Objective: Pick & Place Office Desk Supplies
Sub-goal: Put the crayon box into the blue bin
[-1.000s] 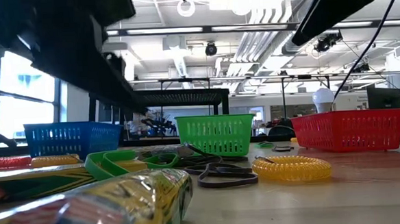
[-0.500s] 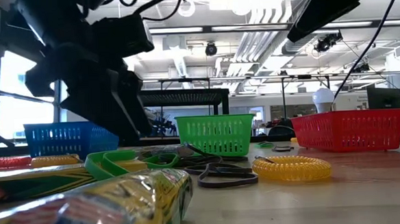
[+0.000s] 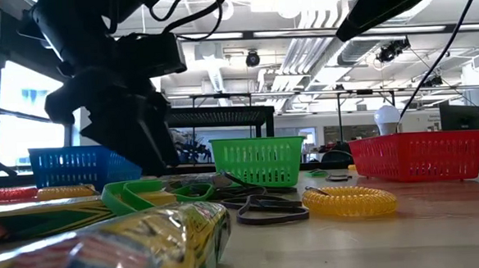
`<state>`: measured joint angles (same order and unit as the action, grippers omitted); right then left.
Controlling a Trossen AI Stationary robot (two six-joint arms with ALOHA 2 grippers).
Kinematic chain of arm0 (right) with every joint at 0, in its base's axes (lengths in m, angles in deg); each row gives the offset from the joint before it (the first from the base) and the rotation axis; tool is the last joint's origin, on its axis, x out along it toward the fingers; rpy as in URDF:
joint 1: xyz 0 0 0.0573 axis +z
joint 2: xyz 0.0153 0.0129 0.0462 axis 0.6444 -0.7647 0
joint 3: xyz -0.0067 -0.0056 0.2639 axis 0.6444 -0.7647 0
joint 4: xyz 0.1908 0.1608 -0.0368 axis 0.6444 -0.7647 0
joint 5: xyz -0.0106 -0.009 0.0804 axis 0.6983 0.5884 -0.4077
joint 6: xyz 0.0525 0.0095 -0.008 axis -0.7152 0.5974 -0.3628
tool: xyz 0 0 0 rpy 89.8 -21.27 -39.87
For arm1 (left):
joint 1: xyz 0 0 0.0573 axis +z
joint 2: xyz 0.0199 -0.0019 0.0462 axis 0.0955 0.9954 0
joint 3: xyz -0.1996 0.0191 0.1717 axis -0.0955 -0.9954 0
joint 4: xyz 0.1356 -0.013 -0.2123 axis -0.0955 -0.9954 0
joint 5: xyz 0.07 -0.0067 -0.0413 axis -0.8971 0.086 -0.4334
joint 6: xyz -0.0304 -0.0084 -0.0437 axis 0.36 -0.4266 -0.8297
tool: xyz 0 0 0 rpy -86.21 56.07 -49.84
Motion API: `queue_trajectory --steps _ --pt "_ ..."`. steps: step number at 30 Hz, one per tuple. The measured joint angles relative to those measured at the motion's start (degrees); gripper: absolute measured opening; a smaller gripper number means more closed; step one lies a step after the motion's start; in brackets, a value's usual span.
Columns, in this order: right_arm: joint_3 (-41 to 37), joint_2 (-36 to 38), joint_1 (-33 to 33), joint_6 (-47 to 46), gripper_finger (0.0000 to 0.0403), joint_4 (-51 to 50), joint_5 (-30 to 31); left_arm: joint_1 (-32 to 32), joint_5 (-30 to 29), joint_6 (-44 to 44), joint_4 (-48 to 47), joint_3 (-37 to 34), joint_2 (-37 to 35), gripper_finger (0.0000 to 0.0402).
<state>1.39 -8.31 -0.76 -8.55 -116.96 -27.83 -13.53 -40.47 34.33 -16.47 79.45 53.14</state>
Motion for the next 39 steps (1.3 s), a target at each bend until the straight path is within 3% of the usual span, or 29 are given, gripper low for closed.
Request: queue_trajectory --steps 12,20,32,39 --pt "0.07 -0.02 -0.02 0.04 0.0203 0.24 0.02 -0.02 -0.30 2.43 1.25 0.06 3.86 0.0280" --pt "0.07 -0.02 -0.19 1.24 0.0203 0.45 0.02 0.75 0.04 -1.82 1.34 0.11 4.26 0.0277" --pt "0.07 -0.02 -0.87 1.62 0.0203 0.63 -0.29 0.94 0.27 -4.19 1.35 0.09 4.31 0.0201" --pt "0.07 -0.03 -0.87 1.62 0.0203 0.66 -0.33 -1.38 -0.81 -7.98 0.58 -0.11 2.50 0.0184"
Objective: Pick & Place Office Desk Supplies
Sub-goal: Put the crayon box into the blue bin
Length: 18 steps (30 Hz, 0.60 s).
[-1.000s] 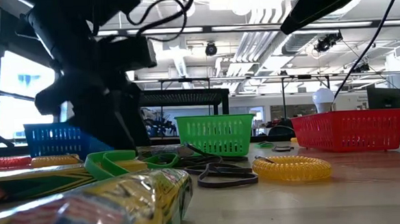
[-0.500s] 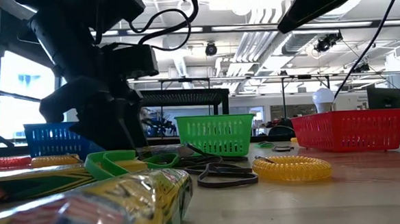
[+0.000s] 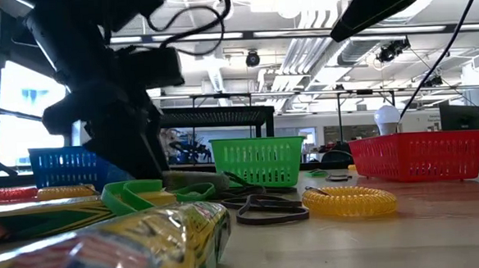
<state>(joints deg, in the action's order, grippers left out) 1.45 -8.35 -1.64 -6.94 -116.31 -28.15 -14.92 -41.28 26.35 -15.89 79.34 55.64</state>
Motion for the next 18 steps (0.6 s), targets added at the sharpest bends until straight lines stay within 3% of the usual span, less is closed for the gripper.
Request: queue_trajectory --steps 12,18 --pt "0.00 -0.01 0.03 0.00 0.0203 0.20 -0.02 -6.66 -0.17 -13.31 -4.25 0.09 -10.83 0.0183" --pt "0.00 -0.01 0.04 0.00 0.0203 0.24 -0.02 -7.68 -3.54 -6.23 -4.16 0.13 -10.59 0.0183"
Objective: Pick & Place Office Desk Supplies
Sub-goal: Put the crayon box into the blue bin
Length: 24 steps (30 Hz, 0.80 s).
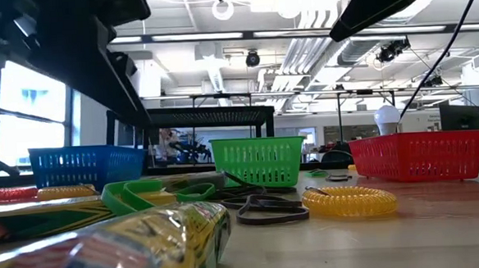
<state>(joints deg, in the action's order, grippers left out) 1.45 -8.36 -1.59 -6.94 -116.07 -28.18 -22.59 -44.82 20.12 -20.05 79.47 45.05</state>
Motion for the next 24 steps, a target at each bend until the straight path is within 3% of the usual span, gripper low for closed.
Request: queue_trajectory --steps 8,14,24 --pt "0.00 0.00 0.13 -0.48 0.0203 0.57 -0.92 2.28 -0.99 6.21 0.27 0.05 4.05 0.0184" --pt "0.00 0.00 0.11 -0.52 0.0203 1.65 -1.22 4.99 -0.74 6.20 1.12 0.05 6.65 0.0184" --pt "-0.04 -0.48 0.09 -0.02 0.0203 2.08 -1.05 6.47 4.79 10.32 3.46 0.05 7.98 0.0184"
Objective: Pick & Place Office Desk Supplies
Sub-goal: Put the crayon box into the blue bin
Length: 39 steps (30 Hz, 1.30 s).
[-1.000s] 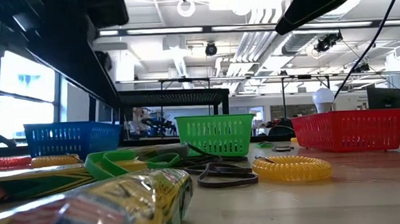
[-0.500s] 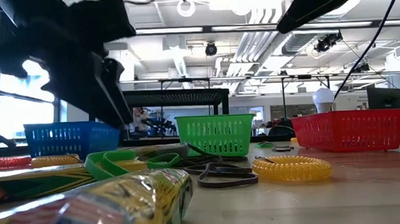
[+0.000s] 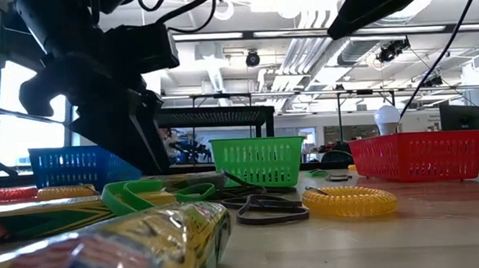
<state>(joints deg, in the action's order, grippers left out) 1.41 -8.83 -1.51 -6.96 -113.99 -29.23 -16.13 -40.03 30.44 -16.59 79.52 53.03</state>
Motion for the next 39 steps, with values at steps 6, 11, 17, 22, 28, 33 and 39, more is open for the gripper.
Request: queue_trajectory --steps 6,11,17,22,28,33,39 --pt "-0.05 -1.23 -0.37 1.34 0.0203 0.61 -1.29 0.47 -0.40 0.21 -0.10 -0.13 0.00 0.0184" --pt "0.00 -1.99 -0.74 1.72 0.0203 1.25 -2.49 0.61 -0.46 0.21 0.12 -0.13 0.25 0.0184" --pt "-0.04 -1.97 -0.87 1.79 0.0203 1.49 -3.03 0.61 0.39 0.58 1.45 -0.10 2.74 0.0184" --pt "0.00 -1.95 -0.85 2.99 0.0203 2.67 -3.18 0.57 0.26 3.01 2.16 -0.07 4.50 0.0184" --pt "0.02 -1.95 -0.86 2.99 0.0203 2.80 -3.13 1.18 0.67 2.28 2.90 -0.07 4.83 0.0183" --pt "0.01 -1.95 -0.85 2.99 0.0203 2.80 -3.08 1.29 2.11 2.25 3.15 -0.07 4.83 0.0156" --pt "0.02 -1.95 -0.86 2.99 0.0203 2.82 -3.02 1.27 3.04 -0.58 3.32 -0.07 4.64 0.0107"
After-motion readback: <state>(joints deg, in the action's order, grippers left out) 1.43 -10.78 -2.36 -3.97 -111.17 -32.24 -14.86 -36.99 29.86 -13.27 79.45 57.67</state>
